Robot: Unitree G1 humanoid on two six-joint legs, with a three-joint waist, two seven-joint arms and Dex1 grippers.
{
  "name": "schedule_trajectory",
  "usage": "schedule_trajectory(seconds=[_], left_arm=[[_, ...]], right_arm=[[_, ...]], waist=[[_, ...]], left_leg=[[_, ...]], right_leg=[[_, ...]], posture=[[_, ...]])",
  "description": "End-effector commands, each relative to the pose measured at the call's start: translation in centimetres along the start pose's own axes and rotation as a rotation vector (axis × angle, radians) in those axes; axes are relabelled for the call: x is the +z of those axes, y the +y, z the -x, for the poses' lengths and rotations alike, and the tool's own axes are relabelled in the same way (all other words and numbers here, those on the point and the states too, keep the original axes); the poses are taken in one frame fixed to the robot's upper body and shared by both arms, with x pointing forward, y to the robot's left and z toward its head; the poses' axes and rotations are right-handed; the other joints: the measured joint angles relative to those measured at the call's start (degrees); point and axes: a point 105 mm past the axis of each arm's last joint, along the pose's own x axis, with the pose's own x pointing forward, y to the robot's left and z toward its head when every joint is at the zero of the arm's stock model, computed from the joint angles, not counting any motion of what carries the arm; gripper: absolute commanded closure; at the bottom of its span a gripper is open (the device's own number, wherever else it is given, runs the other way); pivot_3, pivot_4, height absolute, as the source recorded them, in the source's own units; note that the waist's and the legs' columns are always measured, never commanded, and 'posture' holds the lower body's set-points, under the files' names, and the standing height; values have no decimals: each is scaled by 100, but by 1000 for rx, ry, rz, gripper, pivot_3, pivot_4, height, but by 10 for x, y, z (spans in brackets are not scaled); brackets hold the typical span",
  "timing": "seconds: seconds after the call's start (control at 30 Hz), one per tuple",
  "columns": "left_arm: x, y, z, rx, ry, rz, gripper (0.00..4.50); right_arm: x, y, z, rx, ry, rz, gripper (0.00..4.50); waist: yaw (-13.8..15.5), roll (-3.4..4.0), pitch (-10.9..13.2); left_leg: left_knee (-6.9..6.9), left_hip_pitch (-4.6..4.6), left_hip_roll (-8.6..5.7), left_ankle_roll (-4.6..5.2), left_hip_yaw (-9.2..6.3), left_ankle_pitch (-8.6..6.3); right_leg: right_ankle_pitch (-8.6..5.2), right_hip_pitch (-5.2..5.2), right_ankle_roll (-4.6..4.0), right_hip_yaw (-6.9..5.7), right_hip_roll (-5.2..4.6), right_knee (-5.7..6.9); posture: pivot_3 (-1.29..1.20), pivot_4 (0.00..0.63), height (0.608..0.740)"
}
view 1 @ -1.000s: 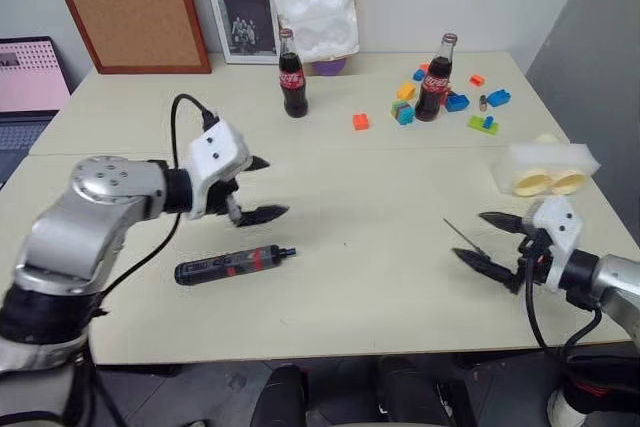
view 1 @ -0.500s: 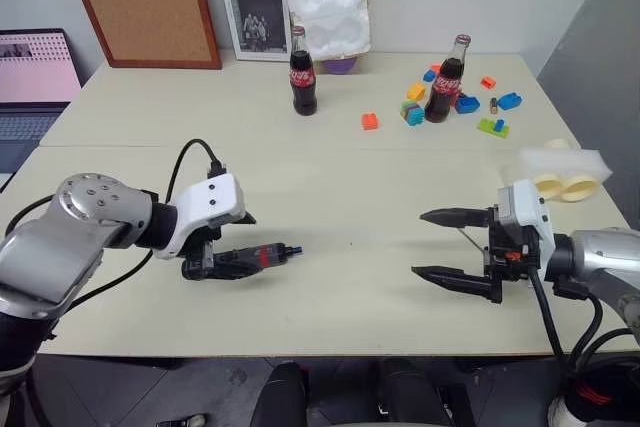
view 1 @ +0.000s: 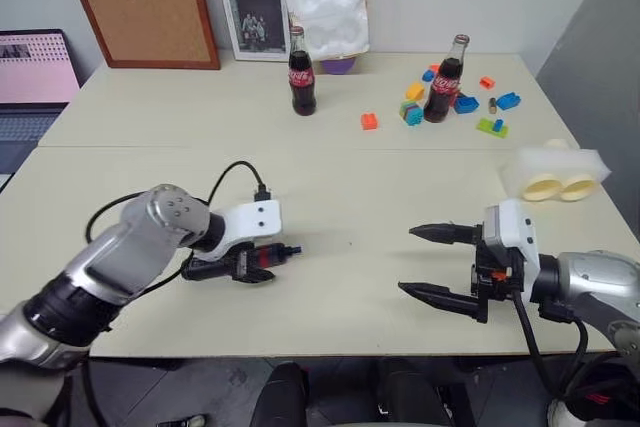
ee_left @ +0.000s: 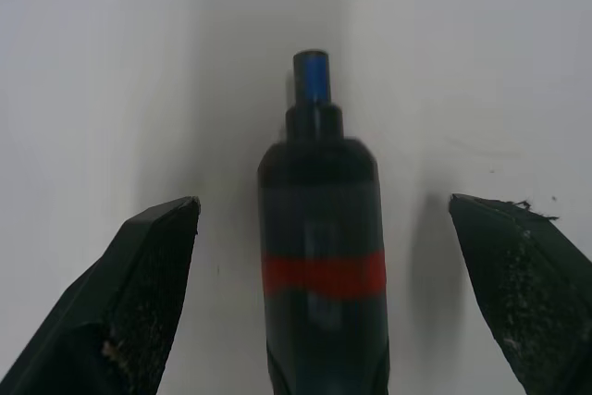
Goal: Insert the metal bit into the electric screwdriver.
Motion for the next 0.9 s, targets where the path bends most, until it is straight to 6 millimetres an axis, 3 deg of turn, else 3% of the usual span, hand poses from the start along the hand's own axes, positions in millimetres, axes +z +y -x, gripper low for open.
schedule_trajectory(seconds=[0.03,0.37,0.5,0.8,0.9], left_arm=[[7,7,2,5,1,-51,0],[-1,10,-2,-32,21,-36,0],[-2,13,-6,-36,20,-34,613],[-5,8,-15,-54,25,-53,2524],[-8,7,-16,-55,39,-70,2810]], right_arm=[[6,9,-1,15,-25,13,183],[5,13,0,14,-15,-6,183],[6,14,0,13,-18,-9,135],[6,14,0,7,-12,-10,135],[6,14,1,5,-4,-6,135]], waist=[[0,0,0],[-5,-1,-1],[-5,-1,-1],[-3,0,-6],[-1,0,-8]], left_leg=[[-1,0,0,0,0,0],[-1,1,1,0,-3,0],[0,1,1,0,-3,0],[4,6,0,0,-4,0],[5,7,0,1,-6,1]], right_leg=[[0,0,0,0,0,-1],[0,0,0,-2,1,3],[0,0,0,-1,1,3],[1,6,1,-1,1,6],[1,7,1,-2,1,9]], posture=[[0,150,740],[0,150,740],[0,150,740],[0,150,740],[0,150,740]])
